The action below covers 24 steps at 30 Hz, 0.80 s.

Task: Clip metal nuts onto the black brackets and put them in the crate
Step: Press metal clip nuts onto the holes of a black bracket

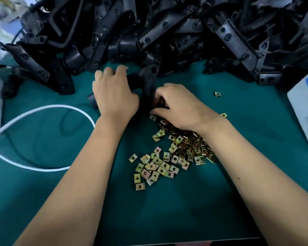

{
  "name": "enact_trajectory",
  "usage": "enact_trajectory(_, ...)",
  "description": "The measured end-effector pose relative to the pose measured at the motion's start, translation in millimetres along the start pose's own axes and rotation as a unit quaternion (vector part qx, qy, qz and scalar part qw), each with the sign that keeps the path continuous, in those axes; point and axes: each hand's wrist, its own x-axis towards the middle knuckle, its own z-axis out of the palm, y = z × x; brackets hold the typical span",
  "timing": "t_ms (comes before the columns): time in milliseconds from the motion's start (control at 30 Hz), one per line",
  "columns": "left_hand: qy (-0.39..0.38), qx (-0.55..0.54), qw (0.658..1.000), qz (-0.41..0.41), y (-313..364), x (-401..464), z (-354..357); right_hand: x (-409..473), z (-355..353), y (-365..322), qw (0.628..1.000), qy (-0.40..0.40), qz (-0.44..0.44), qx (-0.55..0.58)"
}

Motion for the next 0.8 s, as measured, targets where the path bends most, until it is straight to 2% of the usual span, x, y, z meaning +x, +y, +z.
enact_trajectory(300,-0.041,-0.026,0.999,0.019,18.2,-9.6,-4.4,-16.3,-12.6,27.6,0.99,0.119,0.011,0.075)
enact_trajectory(467,-0.063,-0.029,0.997,0.021,32.0,-19.8,3.7,-19.2,-7.7,35.2,0.971,0.187,0.045,0.14)
enact_trajectory(600,-0.012,-0.122,0.989,0.077,35.0,-21.0,6.7,-17.8,-7.3,36.4,0.942,0.227,0.082,0.231)
enact_trajectory(800,0.033,-0.32,0.924,0.207,38.1,-21.1,8.2,-17.4,-4.7,34.2,0.902,0.249,0.082,0.343)
